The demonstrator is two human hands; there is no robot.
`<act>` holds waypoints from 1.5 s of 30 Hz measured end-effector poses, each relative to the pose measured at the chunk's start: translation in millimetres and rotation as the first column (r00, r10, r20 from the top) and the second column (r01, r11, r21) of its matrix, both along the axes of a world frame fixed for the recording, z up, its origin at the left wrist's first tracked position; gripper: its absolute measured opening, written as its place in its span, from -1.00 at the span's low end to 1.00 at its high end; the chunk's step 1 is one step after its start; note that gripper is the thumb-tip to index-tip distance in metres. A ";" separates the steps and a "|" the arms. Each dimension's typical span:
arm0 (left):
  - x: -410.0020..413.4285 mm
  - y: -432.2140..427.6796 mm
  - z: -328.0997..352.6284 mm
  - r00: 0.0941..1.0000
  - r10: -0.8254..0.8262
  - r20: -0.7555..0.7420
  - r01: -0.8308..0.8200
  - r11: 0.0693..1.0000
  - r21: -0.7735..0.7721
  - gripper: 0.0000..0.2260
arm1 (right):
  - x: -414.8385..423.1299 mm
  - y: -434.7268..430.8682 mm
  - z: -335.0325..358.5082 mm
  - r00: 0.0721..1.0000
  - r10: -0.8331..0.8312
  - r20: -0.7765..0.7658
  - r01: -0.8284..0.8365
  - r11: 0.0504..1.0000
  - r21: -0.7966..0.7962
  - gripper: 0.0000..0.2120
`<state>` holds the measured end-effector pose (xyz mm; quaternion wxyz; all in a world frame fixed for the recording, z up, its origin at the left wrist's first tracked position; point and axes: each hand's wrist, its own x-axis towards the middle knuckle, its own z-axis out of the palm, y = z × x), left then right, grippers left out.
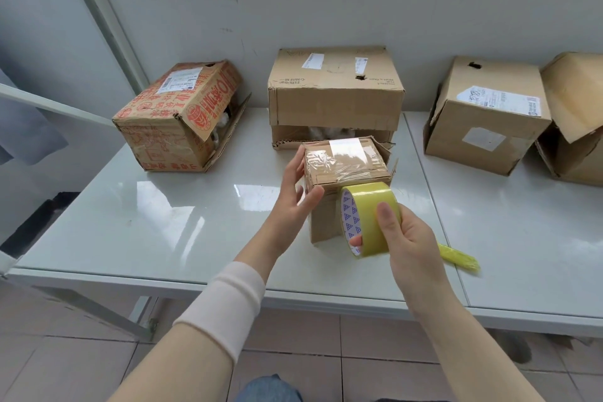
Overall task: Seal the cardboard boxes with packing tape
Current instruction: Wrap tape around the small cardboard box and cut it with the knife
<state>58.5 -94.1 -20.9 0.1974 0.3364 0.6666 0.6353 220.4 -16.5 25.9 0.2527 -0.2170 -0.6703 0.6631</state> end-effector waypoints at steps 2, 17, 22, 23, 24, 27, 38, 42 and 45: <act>1.1 0.5 6.6 0.998 0.063 -0.021 -0.062 0.997 0.040 -0.43 | -2.2 3.0 10.6 0.999 0.030 -0.021 -0.030 1.000 0.006 -0.64; -12.4 36.9 0.3 0.841 0.383 0.382 -0.346 0.924 -0.164 -0.76 | -74.3 36.6 18.8 0.995 0.103 0.014 -0.104 0.995 0.015 -0.78; -24.1 42.0 -5.1 0.869 0.422 0.258 -0.374 0.902 -0.214 -0.79 | -78.5 37.6 2.3 0.993 0.106 0.055 -0.107 0.994 0.014 -0.81; -25.3 43.0 -5.9 0.874 0.415 0.253 -0.369 0.905 -0.210 -0.78 | -78.4 36.9 3.2 0.993 0.102 0.057 -0.104 0.994 0.028 -0.82; -26.0 43.2 -6.5 0.878 0.408 0.252 -0.363 0.909 -0.206 -0.78 | -77.4 35.2 5.7 0.995 0.088 0.056 -0.091 0.994 0.053 -0.82; -27.5 41.9 -7.5 0.887 0.404 0.225 -0.361 0.909 -0.210 -0.79 | -64.4 24.4 12.0 0.999 0.024 0.034 -0.026 0.997 0.073 -0.80; -23.8 44.6 -3.0 0.904 0.383 0.190 -0.341 0.914 -0.222 -0.80 | 10.7 5.0 22.9 0.986 0.043 0.162 -0.048 0.999 0.023 -0.80; -23.7 44.4 -2.5 0.904 0.381 0.194 -0.334 0.912 -0.238 -0.78 | 21.1 -2.6 20.6 0.983 0.070 0.167 -0.080 0.996 0.050 -0.74; -23.5 44.7 -2.2 0.903 0.379 0.202 -0.334 0.916 -0.223 -0.77 | 25.3 -3.7 19.6 0.990 0.006 0.140 -0.011 0.999 0.042 -0.67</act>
